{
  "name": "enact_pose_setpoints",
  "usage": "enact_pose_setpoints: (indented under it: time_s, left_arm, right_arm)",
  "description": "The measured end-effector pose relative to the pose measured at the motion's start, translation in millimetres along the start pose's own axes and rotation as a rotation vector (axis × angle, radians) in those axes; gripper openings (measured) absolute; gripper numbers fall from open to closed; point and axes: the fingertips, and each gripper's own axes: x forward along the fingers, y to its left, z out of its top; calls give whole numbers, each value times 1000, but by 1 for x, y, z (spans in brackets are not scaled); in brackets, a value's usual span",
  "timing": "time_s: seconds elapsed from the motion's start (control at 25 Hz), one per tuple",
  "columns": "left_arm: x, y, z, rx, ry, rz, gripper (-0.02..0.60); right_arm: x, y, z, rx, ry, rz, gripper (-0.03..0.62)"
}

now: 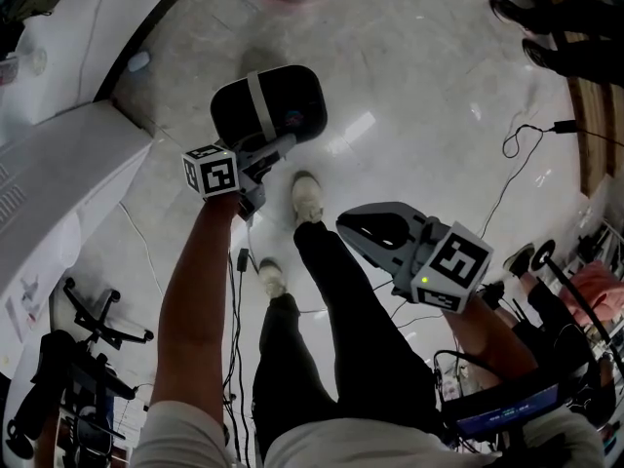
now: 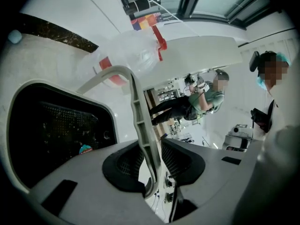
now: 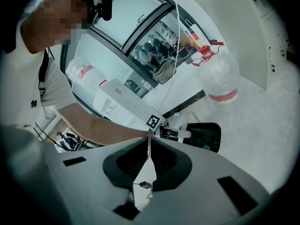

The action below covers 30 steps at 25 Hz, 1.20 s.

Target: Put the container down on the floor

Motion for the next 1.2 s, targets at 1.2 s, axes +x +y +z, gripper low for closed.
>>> enact_pose_setpoints:
  time_s: [1.2]
  left_arm:
    - [-161,-149,-52,35,-125,36,213]
  right_arm:
    - [5,111,0,-102,-70,-29,18]
